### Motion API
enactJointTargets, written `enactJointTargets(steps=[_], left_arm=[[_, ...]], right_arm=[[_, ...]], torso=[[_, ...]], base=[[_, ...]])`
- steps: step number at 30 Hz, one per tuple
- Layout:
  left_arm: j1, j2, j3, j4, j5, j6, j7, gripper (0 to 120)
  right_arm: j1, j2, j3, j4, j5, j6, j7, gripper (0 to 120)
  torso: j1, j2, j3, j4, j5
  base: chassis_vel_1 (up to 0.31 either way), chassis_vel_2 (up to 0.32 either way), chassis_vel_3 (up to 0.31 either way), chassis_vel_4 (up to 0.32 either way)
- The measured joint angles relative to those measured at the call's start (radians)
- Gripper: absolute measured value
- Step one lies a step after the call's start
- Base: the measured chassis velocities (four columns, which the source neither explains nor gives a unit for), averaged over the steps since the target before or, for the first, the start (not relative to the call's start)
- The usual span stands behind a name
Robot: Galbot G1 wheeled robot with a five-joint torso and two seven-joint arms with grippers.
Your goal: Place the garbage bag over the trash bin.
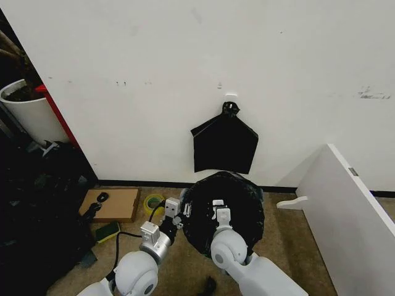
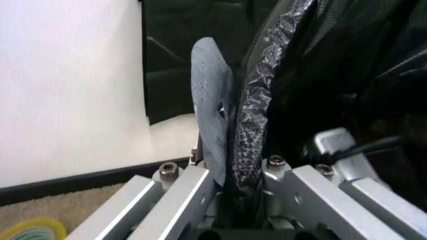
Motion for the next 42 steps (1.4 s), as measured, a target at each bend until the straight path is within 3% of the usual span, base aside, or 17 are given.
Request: enactJointTargets(steps=[8, 11, 14, 16, 20, 23, 24, 28, 31, 33, 38, 42], left_arm=[[-0.024, -0.028, -0.028, 0.038, -0.085, 0.043, -0.052, 1], [-0.047, -0.049, -0.049, 0.062, -0.166, 0.083, -0.093, 1], [-0.06, -0.062, -0.066, 0.075, -0.236, 0.117, -0.13, 1], [-0.06, -0.064, -0.068, 0.076, -0.243, 0.12, -0.134, 1], [-0.059, -0.096, -0.1, 0.089, -0.309, 0.168, -0.191, 1], [-0.038, -0.117, -0.126, 0.089, -0.329, 0.191, -0.225, 1], [-0.032, -0.127, -0.133, 0.09, -0.341, 0.202, -0.242, 1], [-0.039, -0.164, -0.141, 0.115, -0.388, 0.279, -0.321, 1], [-0.042, -0.172, -0.14, 0.123, -0.402, 0.296, -0.334, 1], [-0.049, -0.19, -0.135, 0.132, -0.448, 0.32, -0.34, 1], [-0.074, -0.214, -0.123, 0.16, -0.506, 0.352, -0.346, 1], [-0.084, -0.22, -0.122, 0.173, -0.525, 0.371, -0.37, 1]], right_arm=[[-0.083, -0.089, 0.004, 0.207, -0.13, 0.009, -0.113, 0], [-0.16, -0.138, 0.036, 0.307, -0.216, 0.029, -0.225, 0], [-0.236, -0.183, 0.075, 0.401, -0.363, 0.111, -0.343, 10], [-0.241, -0.186, 0.079, 0.407, -0.372, 0.115, -0.348, 12], [-0.347, -0.224, 0.186, 0.524, -0.431, 0.192, -0.381, 32], [-0.367, -0.226, 0.217, 0.536, -0.443, 0.23, -0.381, 39], [-0.381, -0.222, 0.235, 0.541, -0.45, 0.244, -0.381, 41], [-0.494, -0.177, 0.345, 0.56, -0.52, 0.309, -0.384, 59], [-0.524, -0.163, 0.373, 0.562, -0.542, 0.328, -0.388, 65], [-0.582, -0.138, 0.421, 0.568, -0.569, 0.357, -0.392, 77], [-0.618, -0.109, 0.441, 0.57, -0.584, 0.37, -0.389, 95], [-0.615, -0.103, 0.439, 0.568, -0.591, 0.37, -0.387, 100]], torso=[[0.0, 0.0, 0.0, -0.0003, -0.0001], [0.0, 0.0, 0.0, -0.0003, -0.0001], [0.0, 0.0, 0.0, -0.0003, 0.0002], [0.0, 0.0, 0.0, -0.0002, 0.0002], [0.0, 0.0, 0.0, -0.0008, -0.0002], [0.0, 0.0, 0.0, 0.0, 0.0003], [0.0, 0.0, 0.0, 0.0012, 0.0004], [0.0, 0.0, 0.0, -0.0006, 0.0002], [0.0, 0.0, 0.0, -0.0005, 0.0002], [0.0, 0.0, 0.0, -0.0003, -0.0001], [0.0, 0.0, 0.0, -0.0003, -0.0002], [0.0, 0.0, 0.0, -0.0001, 0.0]], base=[[0.0, 0.0, 0.0, 0.0], [0.0, 0.0, 0.0, 0.0], [0.0, 0.0, 0.0, 0.0], [0.0, 0.0, 0.0, 0.0], [0.0, 0.0, 0.0, 0.0], [0.0, 0.0, 0.0, 0.0], [0.0, 0.0, 0.0, 0.0], [0.0, 0.0, 0.0, 0.0], [0.0, 0.0, 0.0, 0.0], [0.0, 0.0, 0.0, 0.0], [0.0, 0.0, 0.0, 0.0], [0.0, 0.0, 0.0, 0.0]])
